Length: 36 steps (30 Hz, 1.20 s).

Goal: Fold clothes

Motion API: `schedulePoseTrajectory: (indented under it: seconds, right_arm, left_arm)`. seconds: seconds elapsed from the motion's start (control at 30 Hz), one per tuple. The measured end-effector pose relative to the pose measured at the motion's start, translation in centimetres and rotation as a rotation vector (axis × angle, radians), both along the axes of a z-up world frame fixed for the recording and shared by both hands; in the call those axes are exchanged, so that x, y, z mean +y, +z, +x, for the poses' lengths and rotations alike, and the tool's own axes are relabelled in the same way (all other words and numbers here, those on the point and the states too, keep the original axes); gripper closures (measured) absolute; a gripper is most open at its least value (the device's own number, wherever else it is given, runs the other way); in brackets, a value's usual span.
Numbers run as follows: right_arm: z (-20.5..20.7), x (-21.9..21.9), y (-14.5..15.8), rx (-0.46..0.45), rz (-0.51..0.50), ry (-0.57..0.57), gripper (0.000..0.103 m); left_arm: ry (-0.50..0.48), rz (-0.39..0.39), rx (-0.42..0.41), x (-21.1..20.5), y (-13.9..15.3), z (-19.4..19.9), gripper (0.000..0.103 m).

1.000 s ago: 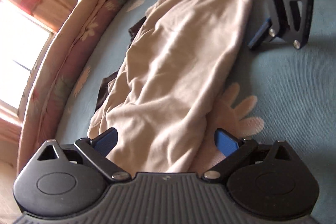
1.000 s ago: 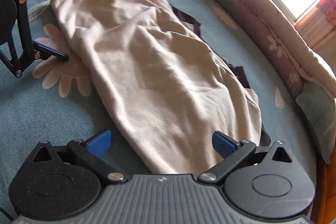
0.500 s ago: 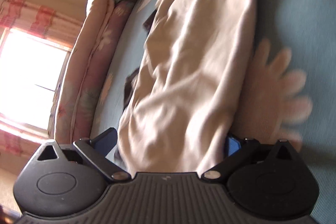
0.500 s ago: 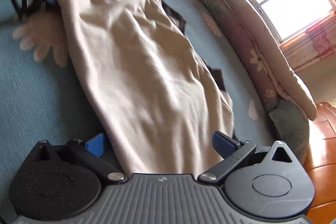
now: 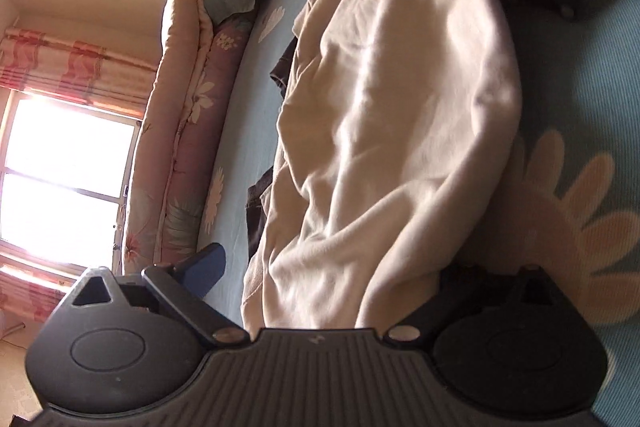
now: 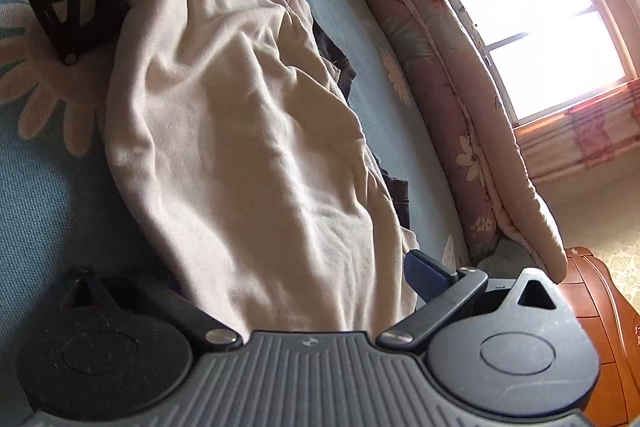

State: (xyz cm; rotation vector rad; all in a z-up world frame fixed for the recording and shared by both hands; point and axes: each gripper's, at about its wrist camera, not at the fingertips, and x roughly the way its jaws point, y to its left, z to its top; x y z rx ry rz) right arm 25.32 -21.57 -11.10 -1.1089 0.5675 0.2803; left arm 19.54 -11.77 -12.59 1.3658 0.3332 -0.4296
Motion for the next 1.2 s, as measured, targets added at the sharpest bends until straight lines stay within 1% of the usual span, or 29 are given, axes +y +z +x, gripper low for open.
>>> schedulePoseTrajectory:
  seconds: [0.13, 0.2, 0.23, 0.27, 0.33, 0.37, 0.4, 0.43, 0.47, 0.5, 0.57, 0.67, 0.77, 0.87, 1.0, 1.03, 1.13, 1.2]
  right_arm:
    - [-1.0, -3.3, 0.2, -0.007, -0.012, -0.049, 0.000]
    - [-0.9, -4.3, 0.2, 0.000, 0.008, -0.074, 0.000]
    - [-0.7, -4.3, 0.3, 0.006, 0.014, -0.080, 0.000]
    - [-0.6, -4.0, 0.2, 0.005, 0.000, -0.079, 0.000]
    - [-0.5, -3.3, -0.2, -0.010, -0.048, -0.058, 0.000]
    - [-0.5, -3.0, -0.4, -0.017, -0.068, -0.047, 0.000]
    - [-0.5, -2.8, -0.5, -0.016, -0.070, -0.046, 0.000]
    - [-0.3, -2.9, -0.4, -0.007, -0.059, -0.055, 0.000]
    - [-0.3, -3.0, -0.3, 0.001, -0.045, -0.061, 0.000]
    - [-0.2, -3.2, -0.2, 0.009, -0.032, -0.067, 0.000]
    - [-0.3, -3.3, -0.2, 0.008, -0.023, -0.072, 0.000]
    - [-0.4, -3.3, -0.4, -0.007, -0.019, -0.080, 0.000]
    - [-0.6, -3.3, -0.6, -0.023, -0.008, -0.094, 0.000]
    - [-1.0, -3.3, -0.7, -0.028, 0.000, -0.105, 0.002]
    - [-1.6, -2.9, -1.0, -0.024, -0.013, -0.088, 0.015]
    - [-1.6, -2.8, -1.0, -0.022, -0.014, -0.085, 0.016]
    - [-1.6, -2.9, -0.9, -0.004, -0.014, -0.078, 0.016]
    - [-1.9, -2.7, -1.1, -0.014, -0.038, -0.061, 0.018]
  left_arm:
    - [0.074, -0.028, 0.013, 2.8, 0.2, 1.1, 0.007]
    - [0.062, -0.003, -0.001, 2.6, 0.0, 1.1, 0.006]
    - [0.041, 0.029, -0.019, 2.1, -0.3, 1.0, 0.007]
    - [0.020, 0.060, -0.034, 1.7, -0.6, 0.8, 0.010]
    - [-0.011, 0.101, -0.012, 0.9, -1.2, 1.0, 0.024]
    - [-0.018, 0.110, 0.014, 0.7, -1.6, 1.1, 0.040]
    - [-0.021, 0.119, 0.035, 0.6, -2.1, 1.1, 0.059]
    - [-0.030, 0.134, 0.037, 0.5, -2.7, 0.9, 0.068]
    - [-0.040, 0.150, 0.039, 0.4, -3.3, 0.7, 0.085]
    - [-0.049, 0.164, 0.037, 0.3, -3.9, 0.4, 0.097]
    - [-0.053, 0.170, -0.020, 0.4, -4.9, -0.3, 0.099]
    - [-0.031, 0.137, -0.003, 0.6, -4.6, -0.1, 0.099]
    - [-0.032, 0.146, -0.008, 0.4, -4.7, -0.1, 0.099]
    - [-0.026, 0.138, -0.010, 0.3, -4.7, -0.1, 0.099]
    - [-0.014, 0.132, -0.019, 0.3, -4.9, -0.1, 0.099]
    - [-0.014, 0.132, -0.019, 0.3, -4.9, -0.2, 0.099]
    - [-0.009, 0.127, -0.019, 0.4, -5.1, -0.6, 0.099]
    - [-0.005, 0.123, -0.020, 0.4, -5.1, -0.7, 0.099]
